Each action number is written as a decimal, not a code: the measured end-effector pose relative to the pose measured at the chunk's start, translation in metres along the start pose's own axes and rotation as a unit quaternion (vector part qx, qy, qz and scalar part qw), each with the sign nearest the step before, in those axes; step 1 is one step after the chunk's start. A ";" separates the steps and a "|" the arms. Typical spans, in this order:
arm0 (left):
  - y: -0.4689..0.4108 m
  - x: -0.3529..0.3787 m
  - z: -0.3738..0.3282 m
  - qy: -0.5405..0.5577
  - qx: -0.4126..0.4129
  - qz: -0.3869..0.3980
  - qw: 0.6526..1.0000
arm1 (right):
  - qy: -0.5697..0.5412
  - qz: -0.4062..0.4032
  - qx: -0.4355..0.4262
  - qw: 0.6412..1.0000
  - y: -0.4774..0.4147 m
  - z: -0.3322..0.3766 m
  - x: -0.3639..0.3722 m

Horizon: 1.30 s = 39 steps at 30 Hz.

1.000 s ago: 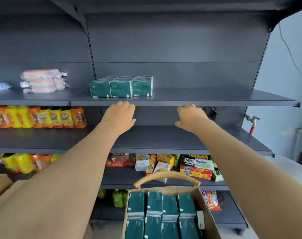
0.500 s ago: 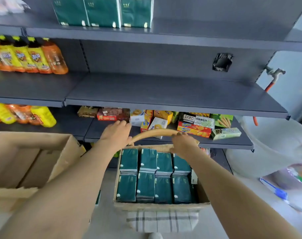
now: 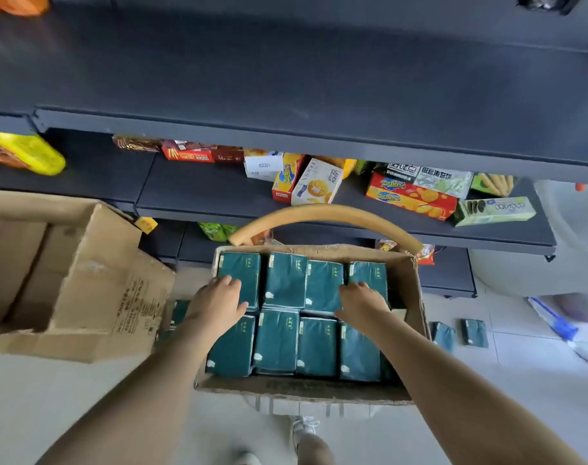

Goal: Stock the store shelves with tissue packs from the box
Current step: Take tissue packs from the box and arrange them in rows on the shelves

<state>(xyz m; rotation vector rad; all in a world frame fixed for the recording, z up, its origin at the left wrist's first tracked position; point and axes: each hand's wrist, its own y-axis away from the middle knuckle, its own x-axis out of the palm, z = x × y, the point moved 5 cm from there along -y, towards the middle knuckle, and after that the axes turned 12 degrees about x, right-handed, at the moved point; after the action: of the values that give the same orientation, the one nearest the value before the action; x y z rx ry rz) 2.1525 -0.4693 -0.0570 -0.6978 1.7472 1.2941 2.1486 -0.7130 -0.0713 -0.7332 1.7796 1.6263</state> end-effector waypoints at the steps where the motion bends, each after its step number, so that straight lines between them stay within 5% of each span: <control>1: -0.006 0.006 -0.001 0.017 -0.004 -0.003 1.000 | -0.002 0.008 0.001 1.000 -0.006 0.000 0.005; 16: -0.096 0.042 -0.040 0.178 -0.140 0.025 0.974 | -0.158 0.040 0.106 0.981 -0.056 -0.030 0.045; 23: -0.097 0.033 -0.026 0.306 -0.179 0.043 0.934 | -0.266 -0.052 0.199 0.942 -0.053 -0.066 0.036; 28: -0.081 0.033 -0.032 0.535 -0.169 0.023 0.828 | -0.353 -0.029 0.278 0.893 -0.054 -0.080 0.048; 35: -0.073 0.050 -0.036 0.660 -0.190 -0.046 0.725 | -0.370 -0.021 0.330 0.868 -0.067 -0.083 0.068; 39: -0.066 0.052 -0.039 0.721 -0.194 -0.064 0.662 | -0.354 -0.028 0.307 0.883 -0.066 -0.086 0.073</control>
<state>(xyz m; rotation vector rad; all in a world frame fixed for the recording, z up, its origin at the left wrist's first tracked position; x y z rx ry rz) 2.1691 -0.5248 -0.1293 -2.5582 2.4146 0.9374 2.1436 -0.8041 -0.1648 0.1115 1.5377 0.9819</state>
